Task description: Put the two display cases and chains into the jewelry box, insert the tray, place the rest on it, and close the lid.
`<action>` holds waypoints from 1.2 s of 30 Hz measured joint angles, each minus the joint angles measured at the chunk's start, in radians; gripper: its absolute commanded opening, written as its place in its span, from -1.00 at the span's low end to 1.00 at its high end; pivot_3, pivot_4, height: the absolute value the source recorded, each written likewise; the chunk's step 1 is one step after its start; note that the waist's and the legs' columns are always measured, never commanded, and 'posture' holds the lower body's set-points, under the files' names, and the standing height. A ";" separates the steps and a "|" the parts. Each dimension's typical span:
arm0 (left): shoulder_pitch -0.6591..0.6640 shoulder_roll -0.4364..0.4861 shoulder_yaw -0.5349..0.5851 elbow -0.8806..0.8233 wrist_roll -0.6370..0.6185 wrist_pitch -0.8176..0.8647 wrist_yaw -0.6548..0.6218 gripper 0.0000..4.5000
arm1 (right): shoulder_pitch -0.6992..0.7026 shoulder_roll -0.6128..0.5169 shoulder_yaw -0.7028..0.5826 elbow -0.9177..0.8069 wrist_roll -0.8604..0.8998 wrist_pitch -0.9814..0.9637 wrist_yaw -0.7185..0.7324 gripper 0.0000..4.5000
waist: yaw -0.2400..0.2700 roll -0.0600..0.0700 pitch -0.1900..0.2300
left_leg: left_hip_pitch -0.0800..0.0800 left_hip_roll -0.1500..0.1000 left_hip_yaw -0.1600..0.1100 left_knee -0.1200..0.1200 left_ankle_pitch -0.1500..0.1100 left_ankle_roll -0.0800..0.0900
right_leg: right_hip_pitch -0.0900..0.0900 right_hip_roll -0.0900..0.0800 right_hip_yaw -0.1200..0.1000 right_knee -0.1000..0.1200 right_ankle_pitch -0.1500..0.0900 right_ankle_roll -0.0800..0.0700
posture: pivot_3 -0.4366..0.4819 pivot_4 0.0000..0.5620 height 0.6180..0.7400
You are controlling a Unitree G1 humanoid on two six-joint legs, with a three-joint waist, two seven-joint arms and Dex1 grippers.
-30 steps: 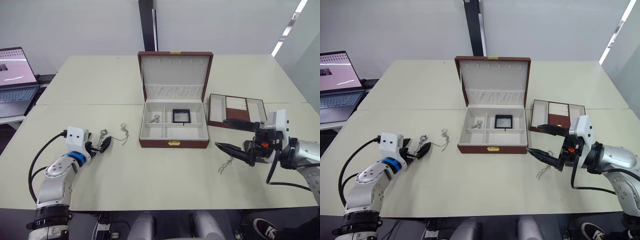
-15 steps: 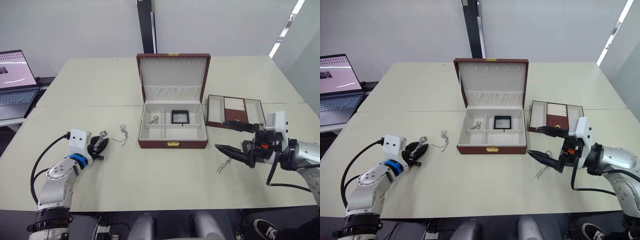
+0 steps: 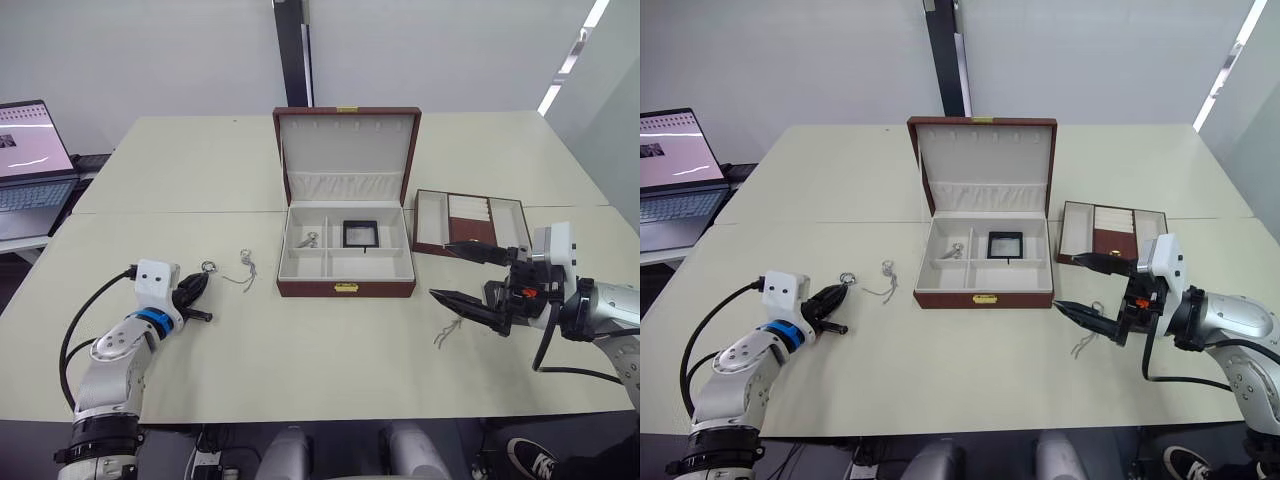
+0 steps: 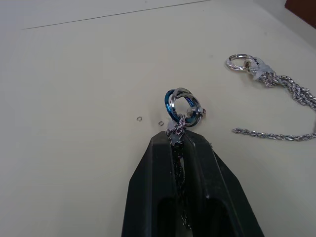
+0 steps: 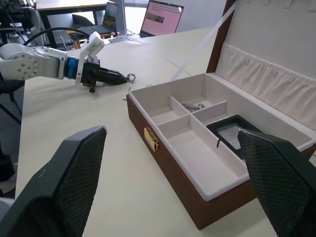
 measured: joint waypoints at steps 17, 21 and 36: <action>-0.025 -0.006 0.057 -0.363 -0.182 0.216 0.038 -0.99 | -0.047 -0.014 -0.024 -0.082 0.052 0.047 -0.035 1.00 | 0.012 -0.005 0.003 | -0.004 -0.001 -0.005 0.000 0.000 0.000 | 0.000 -0.001 -0.003 -0.002 0.000 0.000 | -0.05 -0.47 1.00; -0.069 0.000 0.004 -0.397 -0.195 0.255 0.006 -0.99 | -0.005 -0.014 -0.050 -0.095 0.052 0.049 -0.051 1.00 | 0.011 -0.006 0.004 | -0.004 -0.001 -0.004 0.000 0.000 0.000 | 0.000 0.000 -0.003 -0.002 0.000 0.000 | -0.05 -0.47 1.00; -0.358 0.118 -0.178 -0.380 -0.321 0.492 -0.296 -0.99 | 0.155 0.030 -0.091 -0.199 0.026 0.037 -0.175 1.00 | 0.007 -0.008 0.006 | -0.004 -0.001 -0.001 0.000 0.000 0.000 | 0.000 0.001 -0.003 -0.002 0.000 0.000 | -0.05 -0.47 1.00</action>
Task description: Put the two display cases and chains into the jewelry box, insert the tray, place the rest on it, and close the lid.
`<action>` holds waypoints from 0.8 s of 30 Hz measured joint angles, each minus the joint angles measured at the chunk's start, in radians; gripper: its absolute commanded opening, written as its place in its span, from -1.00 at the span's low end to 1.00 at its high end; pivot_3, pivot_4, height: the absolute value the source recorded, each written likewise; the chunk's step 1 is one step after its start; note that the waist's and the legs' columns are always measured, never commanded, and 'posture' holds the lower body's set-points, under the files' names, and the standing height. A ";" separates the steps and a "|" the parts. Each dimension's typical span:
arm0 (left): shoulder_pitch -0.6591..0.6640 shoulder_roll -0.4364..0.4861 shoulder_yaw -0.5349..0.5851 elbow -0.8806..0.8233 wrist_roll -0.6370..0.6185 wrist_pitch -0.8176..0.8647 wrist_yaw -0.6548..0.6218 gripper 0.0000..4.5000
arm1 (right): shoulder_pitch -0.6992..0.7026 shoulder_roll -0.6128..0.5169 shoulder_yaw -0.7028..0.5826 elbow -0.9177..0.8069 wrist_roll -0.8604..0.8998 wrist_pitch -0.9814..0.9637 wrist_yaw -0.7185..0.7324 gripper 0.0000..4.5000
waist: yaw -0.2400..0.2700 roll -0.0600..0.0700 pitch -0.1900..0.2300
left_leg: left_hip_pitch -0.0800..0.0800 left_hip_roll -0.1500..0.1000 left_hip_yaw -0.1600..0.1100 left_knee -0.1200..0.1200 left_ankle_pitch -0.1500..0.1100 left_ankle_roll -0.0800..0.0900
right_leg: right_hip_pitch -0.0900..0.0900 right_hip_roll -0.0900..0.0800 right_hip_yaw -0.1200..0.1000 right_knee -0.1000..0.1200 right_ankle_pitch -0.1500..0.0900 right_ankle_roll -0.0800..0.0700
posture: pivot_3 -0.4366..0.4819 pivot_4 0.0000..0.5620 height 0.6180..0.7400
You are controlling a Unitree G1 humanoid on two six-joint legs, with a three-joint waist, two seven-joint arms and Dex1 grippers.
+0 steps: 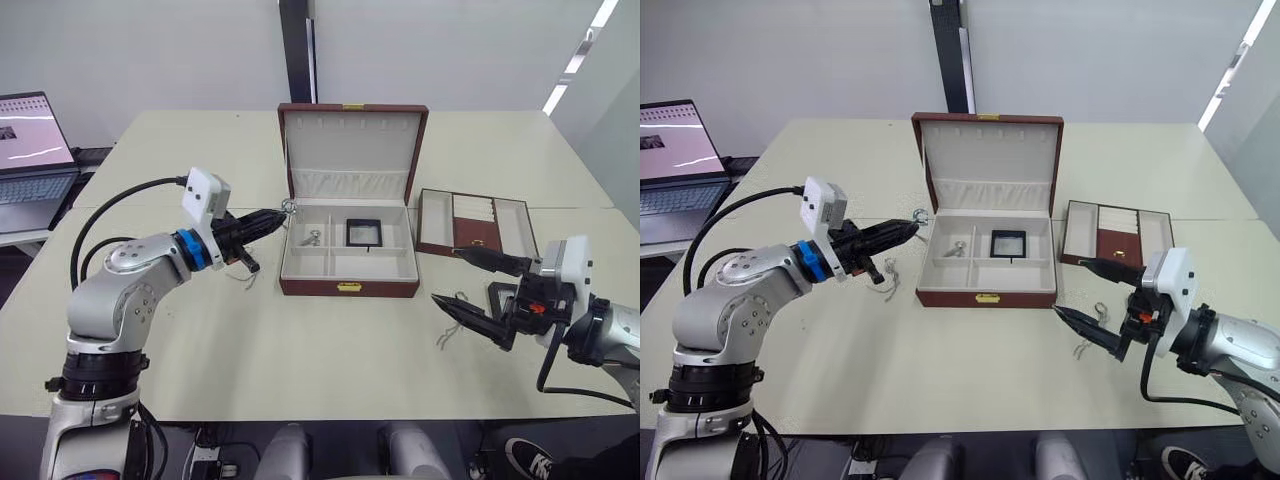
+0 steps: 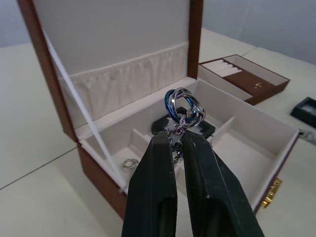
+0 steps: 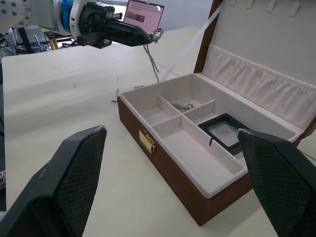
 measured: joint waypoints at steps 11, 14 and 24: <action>-0.074 0.027 -0.084 0.073 -0.014 0.075 -0.142 -0.99 | 0.055 0.066 0.014 -0.072 -0.029 -0.020 -0.084 1.00 | 0.001 -0.001 0.002 | 0.000 0.000 0.000 0.000 0.000 0.000 | 0.000 0.000 0.000 0.000 0.000 0.000 | -0.05 -0.47 1.00; -0.074 0.022 -0.111 0.098 0.009 0.058 -0.150 -0.99 | 0.071 0.071 0.014 -0.077 -0.032 -0.021 -0.092 1.00 | 0.001 -0.002 0.003 | 0.000 0.000 -0.001 0.000 0.000 0.000 | 0.000 0.000 0.000 0.000 0.000 0.000 | -0.05 -0.47 1.00; -0.084 -0.011 -0.135 0.155 0.067 0.010 -0.172 -0.99 | 0.074 0.074 0.015 -0.080 -0.034 -0.022 -0.110 1.00 | 0.000 -0.003 0.003 | 0.000 0.000 -0.001 0.000 0.000 0.000 | 0.000 0.000 0.000 0.000 0.000 0.000 | -0.05 -0.47 1.00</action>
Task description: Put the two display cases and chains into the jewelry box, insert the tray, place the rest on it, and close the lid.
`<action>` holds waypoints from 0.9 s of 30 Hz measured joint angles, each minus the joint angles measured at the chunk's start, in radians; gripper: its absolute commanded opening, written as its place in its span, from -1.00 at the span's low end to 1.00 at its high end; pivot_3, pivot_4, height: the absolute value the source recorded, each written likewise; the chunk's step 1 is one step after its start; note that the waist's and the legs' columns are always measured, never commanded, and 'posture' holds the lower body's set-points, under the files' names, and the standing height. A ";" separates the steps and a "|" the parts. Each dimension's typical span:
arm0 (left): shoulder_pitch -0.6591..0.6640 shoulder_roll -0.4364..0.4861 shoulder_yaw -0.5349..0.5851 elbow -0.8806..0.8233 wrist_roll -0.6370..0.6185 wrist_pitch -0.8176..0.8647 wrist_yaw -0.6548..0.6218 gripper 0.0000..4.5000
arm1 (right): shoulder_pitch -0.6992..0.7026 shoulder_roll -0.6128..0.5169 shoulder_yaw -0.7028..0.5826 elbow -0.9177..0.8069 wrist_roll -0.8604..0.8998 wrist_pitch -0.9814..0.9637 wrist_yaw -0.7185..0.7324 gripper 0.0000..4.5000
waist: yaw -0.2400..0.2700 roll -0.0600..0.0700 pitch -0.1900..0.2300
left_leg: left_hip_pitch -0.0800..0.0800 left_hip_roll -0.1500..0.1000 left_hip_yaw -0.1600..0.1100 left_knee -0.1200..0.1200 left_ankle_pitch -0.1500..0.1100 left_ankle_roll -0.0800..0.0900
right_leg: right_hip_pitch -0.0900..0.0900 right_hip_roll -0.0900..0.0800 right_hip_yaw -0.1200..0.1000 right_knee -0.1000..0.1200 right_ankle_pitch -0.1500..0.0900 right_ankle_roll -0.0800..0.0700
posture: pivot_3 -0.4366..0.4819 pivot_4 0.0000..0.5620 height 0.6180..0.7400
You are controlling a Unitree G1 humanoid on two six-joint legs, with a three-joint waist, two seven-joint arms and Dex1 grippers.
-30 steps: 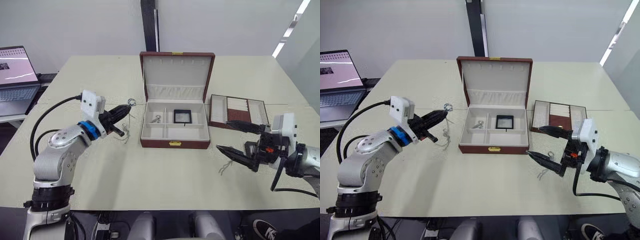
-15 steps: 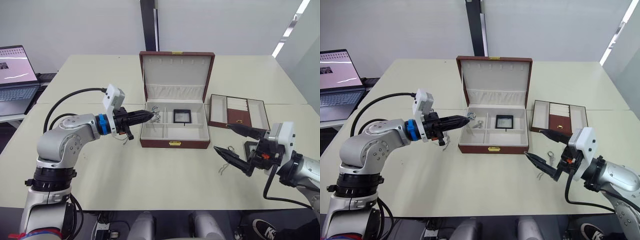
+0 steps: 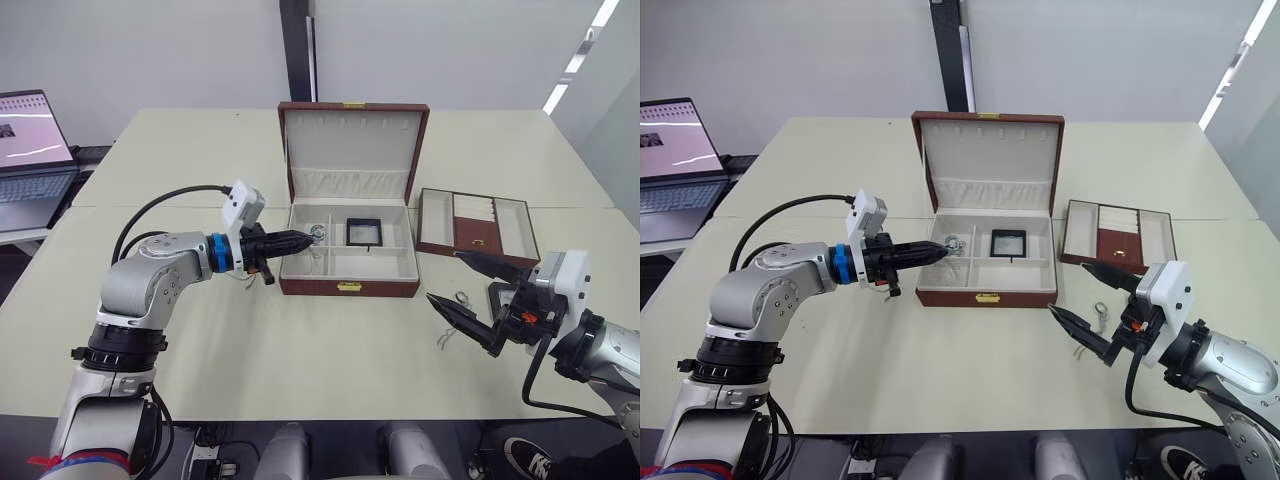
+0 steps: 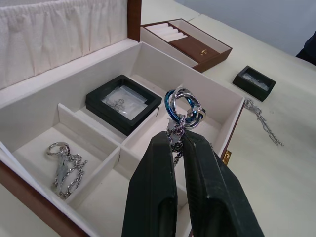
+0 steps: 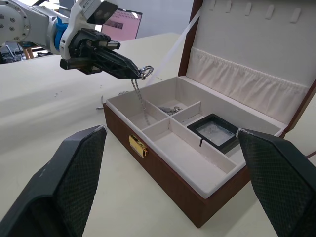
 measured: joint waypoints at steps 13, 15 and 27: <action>0.053 0.006 -0.015 0.002 0.045 -0.023 -0.021 -0.99 | 0.000 -0.004 0.000 0.000 0.001 0.000 0.004 1.00 | 0.001 0.000 0.000 | 0.000 0.000 0.000 0.000 0.000 0.000 | 0.000 0.000 0.000 0.000 0.000 0.000 | -0.05 -0.47 1.00; 0.054 0.006 -0.015 0.003 0.046 -0.026 -0.021 -0.99 | -0.002 -0.006 0.000 0.000 0.003 0.000 0.005 1.00 | 0.001 0.000 0.000 | 0.000 0.000 0.000 0.000 0.000 0.000 | 0.000 0.000 0.000 0.000 0.000 0.000 | -0.05 -0.47 1.00; 0.060 0.005 -0.015 0.008 0.053 -0.040 -0.016 0.18 | -0.007 -0.016 0.000 0.001 0.006 0.000 0.008 1.00 | 0.001 0.000 0.000 | 0.000 0.000 -0.001 0.000 0.000 0.000 | 0.000 0.000 0.000 0.000 0.000 0.000 | -0.05 -0.47 1.00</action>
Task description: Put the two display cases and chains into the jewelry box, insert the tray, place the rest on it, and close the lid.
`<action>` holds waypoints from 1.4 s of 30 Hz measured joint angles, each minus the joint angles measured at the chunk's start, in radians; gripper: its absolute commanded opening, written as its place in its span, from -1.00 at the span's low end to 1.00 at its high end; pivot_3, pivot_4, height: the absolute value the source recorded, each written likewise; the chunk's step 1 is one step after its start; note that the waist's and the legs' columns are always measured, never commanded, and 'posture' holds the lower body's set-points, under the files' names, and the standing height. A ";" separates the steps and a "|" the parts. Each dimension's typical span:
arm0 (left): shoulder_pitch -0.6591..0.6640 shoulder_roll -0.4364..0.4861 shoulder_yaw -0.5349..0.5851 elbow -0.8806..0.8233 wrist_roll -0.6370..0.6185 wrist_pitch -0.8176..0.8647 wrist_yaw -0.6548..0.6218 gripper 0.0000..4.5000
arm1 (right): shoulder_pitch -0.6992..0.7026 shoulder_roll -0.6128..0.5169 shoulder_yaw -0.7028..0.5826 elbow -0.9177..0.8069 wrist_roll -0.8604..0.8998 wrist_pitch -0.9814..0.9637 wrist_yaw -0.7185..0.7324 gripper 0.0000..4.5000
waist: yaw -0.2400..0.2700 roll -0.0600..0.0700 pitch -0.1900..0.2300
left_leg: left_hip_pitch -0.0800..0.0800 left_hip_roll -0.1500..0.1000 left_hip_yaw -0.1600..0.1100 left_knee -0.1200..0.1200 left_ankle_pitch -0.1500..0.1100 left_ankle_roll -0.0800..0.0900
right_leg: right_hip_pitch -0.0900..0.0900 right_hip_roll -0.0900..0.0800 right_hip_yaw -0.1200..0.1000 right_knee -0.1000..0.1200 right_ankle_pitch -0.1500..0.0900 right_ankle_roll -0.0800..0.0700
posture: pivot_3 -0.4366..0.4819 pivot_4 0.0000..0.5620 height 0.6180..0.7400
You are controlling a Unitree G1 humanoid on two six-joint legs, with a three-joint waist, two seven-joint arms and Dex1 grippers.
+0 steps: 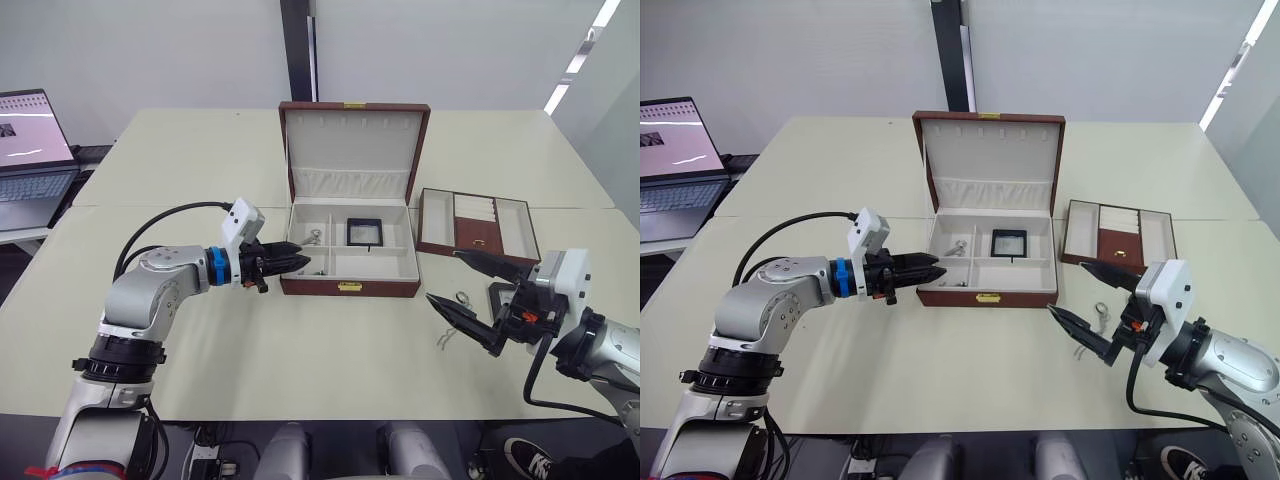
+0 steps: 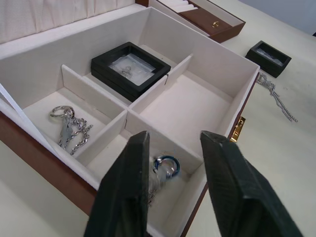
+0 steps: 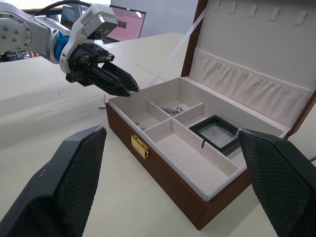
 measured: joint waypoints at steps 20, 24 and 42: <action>0.078 0.062 0.151 -0.080 -0.102 0.070 0.010 0.99 | 0.002 -0.050 -0.091 0.155 -0.001 -0.005 0.069 1.00 | 0.000 0.000 0.001 | 0.000 0.000 0.000 0.000 0.000 0.000 | 0.000 0.000 0.000 0.000 0.000 0.000 | -0.05 -0.47 1.00; 0.149 0.102 0.244 -0.081 -0.111 0.061 0.029 0.99 | 0.016 -0.052 -0.144 0.302 -0.027 -0.037 0.113 1.00 | -0.001 0.000 0.001 | 0.000 0.000 0.001 0.000 0.000 0.000 | 0.000 0.000 0.001 0.000 0.000 0.000 | -0.05 -0.47 1.00; 0.501 -0.090 0.658 0.052 0.052 -0.293 0.520 0.99 | -0.088 0.103 -0.276 0.917 -0.257 -0.382 -0.045 1.00 | 0.000 0.001 0.002 | 0.004 0.001 0.002 -0.007 0.000 0.000 | 0.000 -0.002 0.003 -0.001 0.000 0.000 | -0.05 -0.47 1.00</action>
